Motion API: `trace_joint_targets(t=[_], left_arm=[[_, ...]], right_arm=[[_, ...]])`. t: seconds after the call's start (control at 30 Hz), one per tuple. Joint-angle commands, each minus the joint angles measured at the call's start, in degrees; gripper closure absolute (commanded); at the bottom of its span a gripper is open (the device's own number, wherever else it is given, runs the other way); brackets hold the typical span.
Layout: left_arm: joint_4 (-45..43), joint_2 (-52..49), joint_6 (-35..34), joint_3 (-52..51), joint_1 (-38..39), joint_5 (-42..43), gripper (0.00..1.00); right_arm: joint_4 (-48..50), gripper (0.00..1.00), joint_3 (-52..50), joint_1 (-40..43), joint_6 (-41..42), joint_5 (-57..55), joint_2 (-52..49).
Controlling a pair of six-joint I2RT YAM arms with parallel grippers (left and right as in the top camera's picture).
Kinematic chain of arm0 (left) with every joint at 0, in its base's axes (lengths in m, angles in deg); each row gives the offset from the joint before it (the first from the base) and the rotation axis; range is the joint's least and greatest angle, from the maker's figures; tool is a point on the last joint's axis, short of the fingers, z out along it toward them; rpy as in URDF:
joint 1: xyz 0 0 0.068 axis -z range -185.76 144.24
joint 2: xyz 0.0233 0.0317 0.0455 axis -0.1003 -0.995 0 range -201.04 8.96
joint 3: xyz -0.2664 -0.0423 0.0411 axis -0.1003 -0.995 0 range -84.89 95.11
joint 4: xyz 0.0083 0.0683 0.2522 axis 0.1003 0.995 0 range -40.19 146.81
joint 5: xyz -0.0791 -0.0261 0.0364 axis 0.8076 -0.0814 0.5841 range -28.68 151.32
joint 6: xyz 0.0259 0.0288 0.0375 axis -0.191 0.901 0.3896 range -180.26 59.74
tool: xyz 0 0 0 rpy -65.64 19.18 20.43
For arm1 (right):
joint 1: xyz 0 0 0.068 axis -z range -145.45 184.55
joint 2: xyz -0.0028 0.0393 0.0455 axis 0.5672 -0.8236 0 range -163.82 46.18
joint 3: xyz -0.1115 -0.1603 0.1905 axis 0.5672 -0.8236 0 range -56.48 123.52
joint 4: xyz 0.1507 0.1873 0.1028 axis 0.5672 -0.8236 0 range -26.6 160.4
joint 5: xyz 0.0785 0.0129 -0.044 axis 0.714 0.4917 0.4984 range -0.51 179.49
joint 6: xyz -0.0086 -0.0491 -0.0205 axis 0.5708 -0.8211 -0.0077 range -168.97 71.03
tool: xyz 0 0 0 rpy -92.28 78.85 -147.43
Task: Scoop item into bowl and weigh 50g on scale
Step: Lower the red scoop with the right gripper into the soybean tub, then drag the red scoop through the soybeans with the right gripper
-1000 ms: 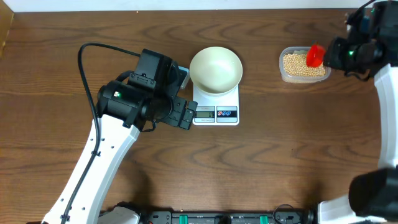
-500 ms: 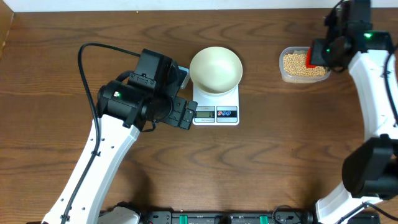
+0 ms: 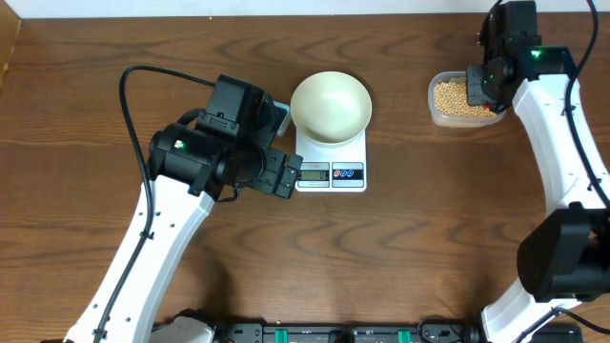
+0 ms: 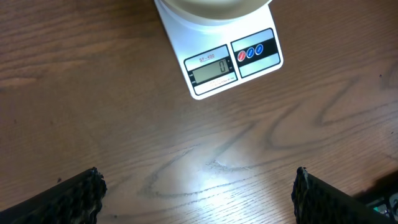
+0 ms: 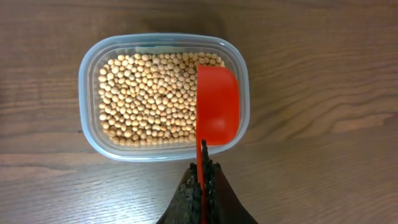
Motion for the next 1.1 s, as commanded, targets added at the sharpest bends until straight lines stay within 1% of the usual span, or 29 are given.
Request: trace_joint_targets(t=[0.0, 0.27, 0.57, 0.73, 0.87, 1.07], left_arm=[[0.17, 0.42, 0.83, -0.55, 0.02, -0.59, 0.02], [0.17, 0.42, 0.83, -0.55, 0.02, -0.59, 0.02], [0.17, 0.42, 0.83, -0.55, 0.02, -0.59, 0.02], [0.17, 0.42, 0.83, -0.55, 0.02, -0.59, 0.02], [0.17, 0.42, 0.83, -0.55, 0.02, -0.59, 0.02], [0.17, 0.42, 0.83, -0.55, 0.02, -0.59, 0.02]], right_arm=[[0.02, 0.99, 0.46, -0.76, -1.81, -2.93, 0.13], [-0.13, 0.99, 0.35, -0.92, -2.38, -5.09, -1.81], [-0.92, 0.99, 0.35, -0.98, -2.36, -4.59, -3.82], [-0.9, 0.99, 0.33, -0.96, -2.1, 0.24, -4.68], [-1.07, 0.99, 0.33, -0.96, 0.24, 2.8, -5.86], [-1.38, 0.99, 0.33, -0.55, 5.4, 10.82, -8.17]])
